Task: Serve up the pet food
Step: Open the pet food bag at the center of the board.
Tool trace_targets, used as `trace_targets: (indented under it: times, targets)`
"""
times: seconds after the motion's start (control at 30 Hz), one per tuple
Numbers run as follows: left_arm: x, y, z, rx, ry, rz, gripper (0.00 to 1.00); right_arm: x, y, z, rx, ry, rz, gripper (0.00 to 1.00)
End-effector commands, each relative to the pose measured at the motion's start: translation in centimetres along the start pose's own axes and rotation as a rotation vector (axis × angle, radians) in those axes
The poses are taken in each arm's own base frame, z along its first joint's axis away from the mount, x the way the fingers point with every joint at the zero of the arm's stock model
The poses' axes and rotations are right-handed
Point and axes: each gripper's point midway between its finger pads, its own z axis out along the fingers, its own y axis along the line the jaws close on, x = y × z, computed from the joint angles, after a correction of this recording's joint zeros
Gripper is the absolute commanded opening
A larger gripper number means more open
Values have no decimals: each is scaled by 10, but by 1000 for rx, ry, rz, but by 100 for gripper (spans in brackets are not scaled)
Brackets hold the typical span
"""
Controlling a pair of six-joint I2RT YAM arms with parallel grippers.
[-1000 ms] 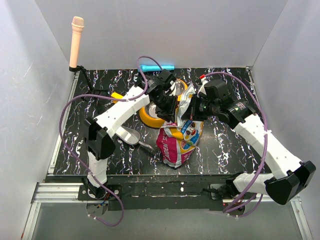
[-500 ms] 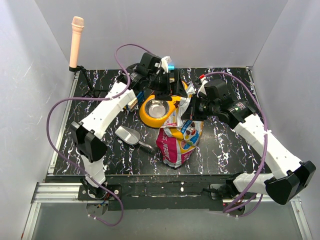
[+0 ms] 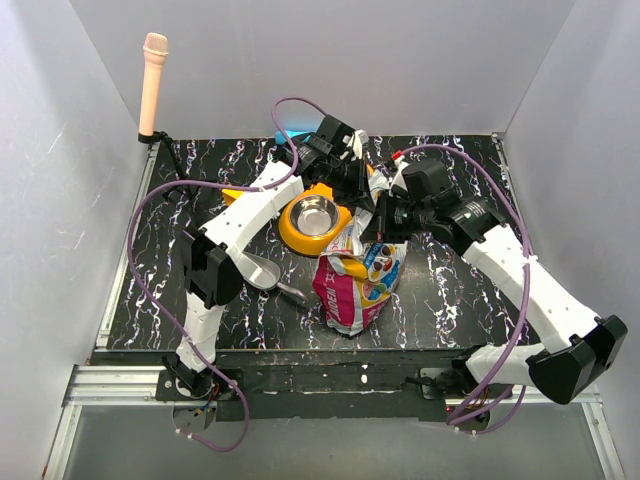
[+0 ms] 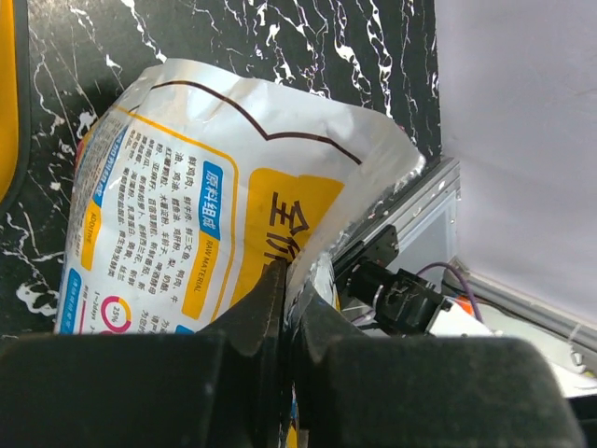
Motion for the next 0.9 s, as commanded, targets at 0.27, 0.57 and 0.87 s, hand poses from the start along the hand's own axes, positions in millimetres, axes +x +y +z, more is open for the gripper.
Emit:
trace_targets:
  times: [0.27, 0.57, 0.87]
  targets:
    - [-14, -79, -53, 207, -55, -278, 0, 10, -4, 0, 212, 39, -150, 16]
    - [-20, -105, -65, 294, -74, -287, 0, 3, 39, 16, -44, 46, -86, 24]
    - [-17, -107, -69, 303, -81, -277, 0, 14, 4, 17, 108, 82, -58, 23]
